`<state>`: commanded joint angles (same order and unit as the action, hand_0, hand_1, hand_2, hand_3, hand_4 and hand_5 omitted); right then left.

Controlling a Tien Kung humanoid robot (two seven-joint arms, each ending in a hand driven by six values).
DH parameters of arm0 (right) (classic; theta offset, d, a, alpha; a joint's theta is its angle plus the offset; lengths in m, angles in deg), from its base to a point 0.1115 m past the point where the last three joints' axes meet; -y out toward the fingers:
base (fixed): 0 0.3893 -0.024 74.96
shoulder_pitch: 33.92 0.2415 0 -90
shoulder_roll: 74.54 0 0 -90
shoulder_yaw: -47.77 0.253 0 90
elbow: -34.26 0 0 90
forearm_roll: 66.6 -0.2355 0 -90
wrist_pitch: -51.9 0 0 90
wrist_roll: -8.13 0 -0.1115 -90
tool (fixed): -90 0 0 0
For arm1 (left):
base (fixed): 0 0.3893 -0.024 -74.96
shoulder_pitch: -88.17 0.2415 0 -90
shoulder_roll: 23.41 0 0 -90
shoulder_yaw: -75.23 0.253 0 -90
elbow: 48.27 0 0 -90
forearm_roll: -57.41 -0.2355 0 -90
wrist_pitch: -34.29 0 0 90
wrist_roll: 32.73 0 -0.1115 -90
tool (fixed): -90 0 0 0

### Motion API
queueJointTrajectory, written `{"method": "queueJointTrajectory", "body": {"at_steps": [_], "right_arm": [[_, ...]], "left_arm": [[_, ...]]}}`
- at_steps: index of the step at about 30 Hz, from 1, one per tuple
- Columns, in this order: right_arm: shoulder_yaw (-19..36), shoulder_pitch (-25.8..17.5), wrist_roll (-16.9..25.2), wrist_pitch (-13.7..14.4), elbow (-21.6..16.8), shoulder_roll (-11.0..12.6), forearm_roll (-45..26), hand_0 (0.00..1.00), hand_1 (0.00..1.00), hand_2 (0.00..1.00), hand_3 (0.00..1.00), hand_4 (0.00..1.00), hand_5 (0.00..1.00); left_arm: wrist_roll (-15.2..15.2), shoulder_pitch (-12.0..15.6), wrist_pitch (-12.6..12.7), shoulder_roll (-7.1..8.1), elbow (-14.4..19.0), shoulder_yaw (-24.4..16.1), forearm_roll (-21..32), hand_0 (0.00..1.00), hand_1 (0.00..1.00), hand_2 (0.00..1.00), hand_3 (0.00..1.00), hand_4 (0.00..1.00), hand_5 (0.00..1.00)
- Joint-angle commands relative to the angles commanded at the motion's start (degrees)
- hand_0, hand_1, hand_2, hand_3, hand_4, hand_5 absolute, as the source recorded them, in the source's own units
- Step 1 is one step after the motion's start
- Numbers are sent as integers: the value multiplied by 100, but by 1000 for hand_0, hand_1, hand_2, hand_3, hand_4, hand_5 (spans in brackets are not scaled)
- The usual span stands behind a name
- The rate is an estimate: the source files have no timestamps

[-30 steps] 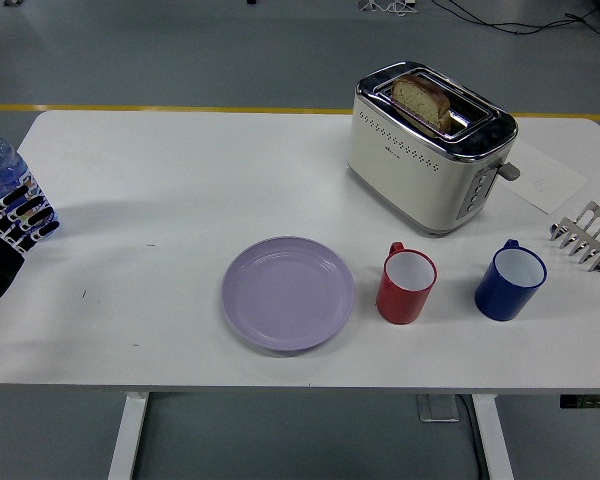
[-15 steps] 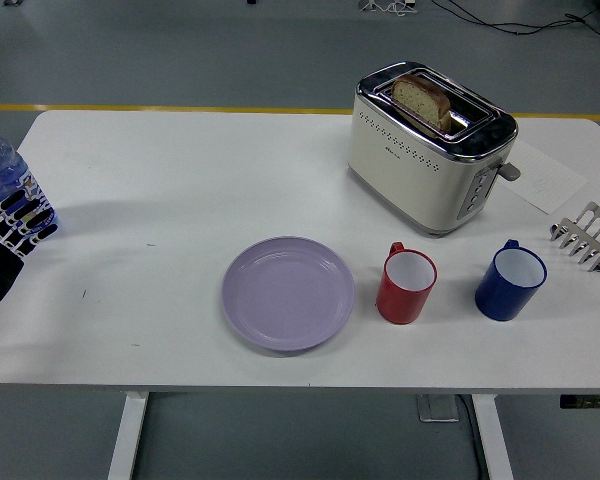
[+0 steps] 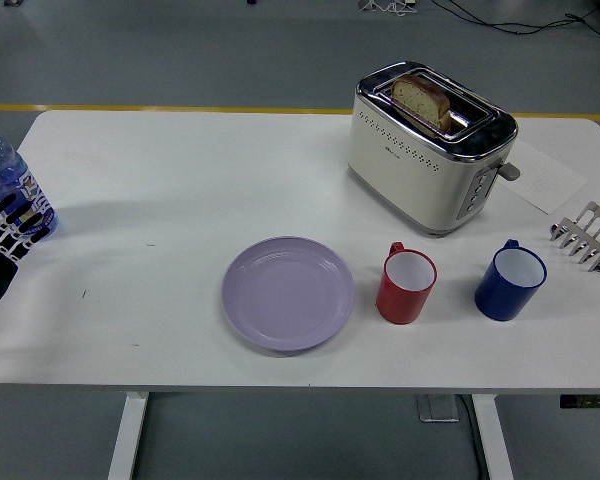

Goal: Push plate across desktop

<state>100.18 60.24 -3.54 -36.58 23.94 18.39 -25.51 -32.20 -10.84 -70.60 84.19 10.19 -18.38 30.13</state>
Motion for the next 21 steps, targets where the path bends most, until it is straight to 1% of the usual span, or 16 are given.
{"method": "queueJointTrajectory", "body": {"at_steps": [21], "right_arm": [[15, 35, 58, 66, 0, 22, 37, 655, 642, 701, 631, 514, 397]], "left_arm": [[12, -35, -22, -14, -13, 43, 21, 532, 645, 634, 649, 524, 998]]}}
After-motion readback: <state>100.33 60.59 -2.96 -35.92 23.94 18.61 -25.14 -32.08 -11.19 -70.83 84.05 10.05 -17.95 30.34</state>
